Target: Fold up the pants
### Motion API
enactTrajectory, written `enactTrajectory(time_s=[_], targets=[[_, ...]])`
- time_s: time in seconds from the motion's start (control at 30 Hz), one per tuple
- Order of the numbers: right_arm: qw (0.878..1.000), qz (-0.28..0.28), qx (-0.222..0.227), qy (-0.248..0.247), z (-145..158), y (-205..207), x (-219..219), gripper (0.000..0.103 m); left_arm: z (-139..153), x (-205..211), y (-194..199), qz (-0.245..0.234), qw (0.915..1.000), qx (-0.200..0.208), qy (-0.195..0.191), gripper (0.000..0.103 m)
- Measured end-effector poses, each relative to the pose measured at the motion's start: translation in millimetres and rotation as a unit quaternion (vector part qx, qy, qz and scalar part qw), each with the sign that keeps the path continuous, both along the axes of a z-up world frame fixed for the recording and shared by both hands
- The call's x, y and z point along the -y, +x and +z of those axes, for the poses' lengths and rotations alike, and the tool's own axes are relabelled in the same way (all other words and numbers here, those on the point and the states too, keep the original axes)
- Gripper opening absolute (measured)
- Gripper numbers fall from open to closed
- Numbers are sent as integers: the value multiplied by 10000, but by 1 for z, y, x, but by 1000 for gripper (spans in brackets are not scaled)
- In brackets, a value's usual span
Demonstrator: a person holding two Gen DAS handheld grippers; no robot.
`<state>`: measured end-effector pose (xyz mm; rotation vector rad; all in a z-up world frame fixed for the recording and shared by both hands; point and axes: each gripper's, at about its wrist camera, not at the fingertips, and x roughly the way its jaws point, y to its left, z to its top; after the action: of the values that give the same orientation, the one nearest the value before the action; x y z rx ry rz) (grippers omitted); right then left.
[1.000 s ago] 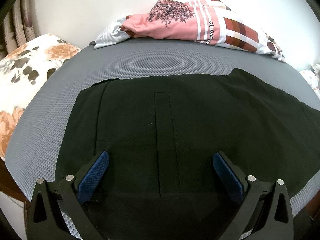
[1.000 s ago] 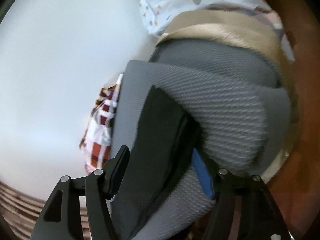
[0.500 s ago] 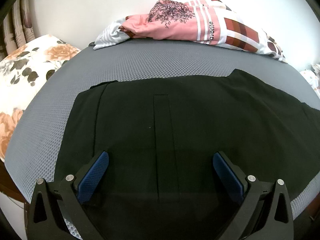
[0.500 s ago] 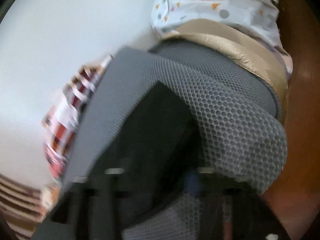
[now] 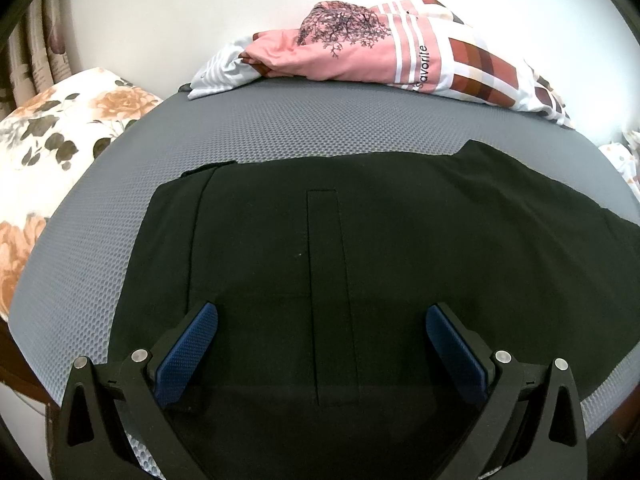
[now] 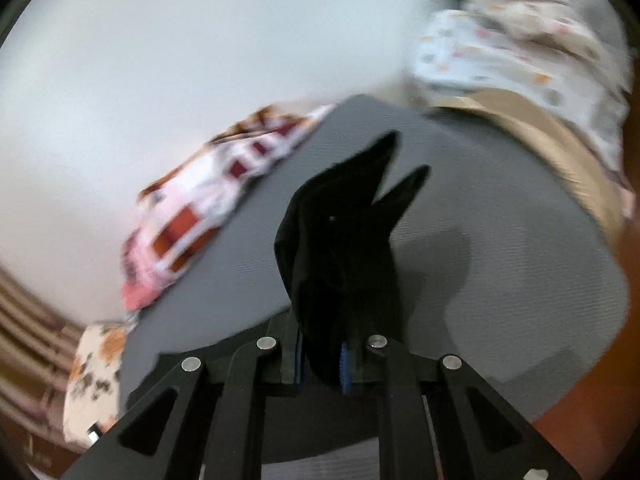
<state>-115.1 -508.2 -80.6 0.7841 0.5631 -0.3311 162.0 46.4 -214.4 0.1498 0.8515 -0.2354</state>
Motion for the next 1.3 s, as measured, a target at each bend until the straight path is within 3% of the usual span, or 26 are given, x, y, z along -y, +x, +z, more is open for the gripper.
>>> enactTrajectory(time_s=[0.17,0.43,0.8,1.3], targets=[[9956,903,178,168,8,43,-69,13,0,0,-1,14,10000,14,-19,103],[9819,1858,-29,360,-19,98,-159,13,1,-3,-6,27,10000,71,-43,103],[9640,2550,-644,-393,-48,140,-245,13,2,-5,-9,103,9998,130,-63,103],[9359,3043,-1078,-1407,-66,156,-312,14,2,-6,-10,95,9998,140,-60,103]])
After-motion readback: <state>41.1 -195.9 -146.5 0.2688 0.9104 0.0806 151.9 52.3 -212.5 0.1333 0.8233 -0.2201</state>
